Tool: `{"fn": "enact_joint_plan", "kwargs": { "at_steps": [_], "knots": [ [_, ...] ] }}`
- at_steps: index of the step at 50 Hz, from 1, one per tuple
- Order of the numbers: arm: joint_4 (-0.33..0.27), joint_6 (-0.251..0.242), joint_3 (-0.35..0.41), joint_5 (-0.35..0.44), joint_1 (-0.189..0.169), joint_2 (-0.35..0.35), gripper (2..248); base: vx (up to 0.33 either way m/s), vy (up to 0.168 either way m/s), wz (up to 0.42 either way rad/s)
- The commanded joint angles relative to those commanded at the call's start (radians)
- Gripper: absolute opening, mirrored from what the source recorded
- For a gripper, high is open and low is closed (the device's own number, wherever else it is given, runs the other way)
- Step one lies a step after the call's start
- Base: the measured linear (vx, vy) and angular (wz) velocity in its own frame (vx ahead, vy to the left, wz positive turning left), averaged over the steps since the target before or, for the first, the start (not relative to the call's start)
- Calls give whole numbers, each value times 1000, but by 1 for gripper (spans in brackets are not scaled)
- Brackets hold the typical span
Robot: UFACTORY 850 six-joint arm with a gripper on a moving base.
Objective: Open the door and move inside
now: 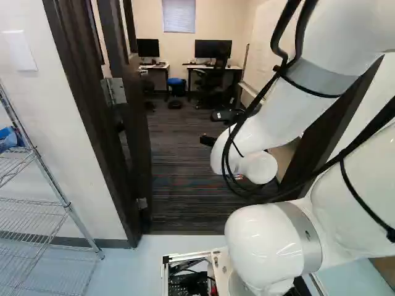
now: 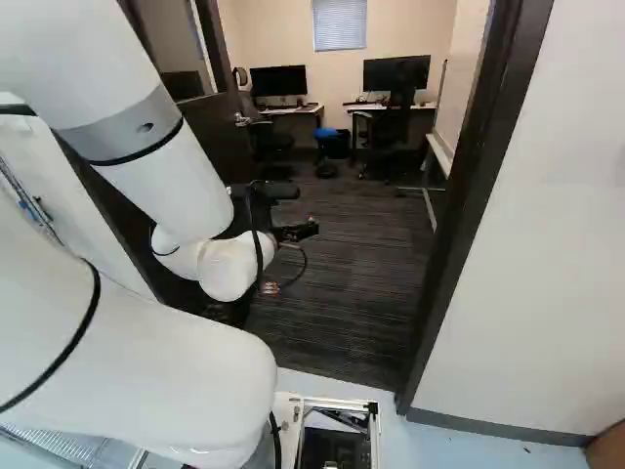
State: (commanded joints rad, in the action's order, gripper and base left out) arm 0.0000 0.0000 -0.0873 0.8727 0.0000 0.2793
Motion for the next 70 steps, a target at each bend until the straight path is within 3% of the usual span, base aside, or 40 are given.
{"fn": "enact_joint_plan", "kwargs": {
  "at_steps": [44,70],
  "knots": [
    [0,0,0,0,0,0,247,13,0,6],
    [0,0,0,0,0,0,247,116,3,-5]
  ]
}}
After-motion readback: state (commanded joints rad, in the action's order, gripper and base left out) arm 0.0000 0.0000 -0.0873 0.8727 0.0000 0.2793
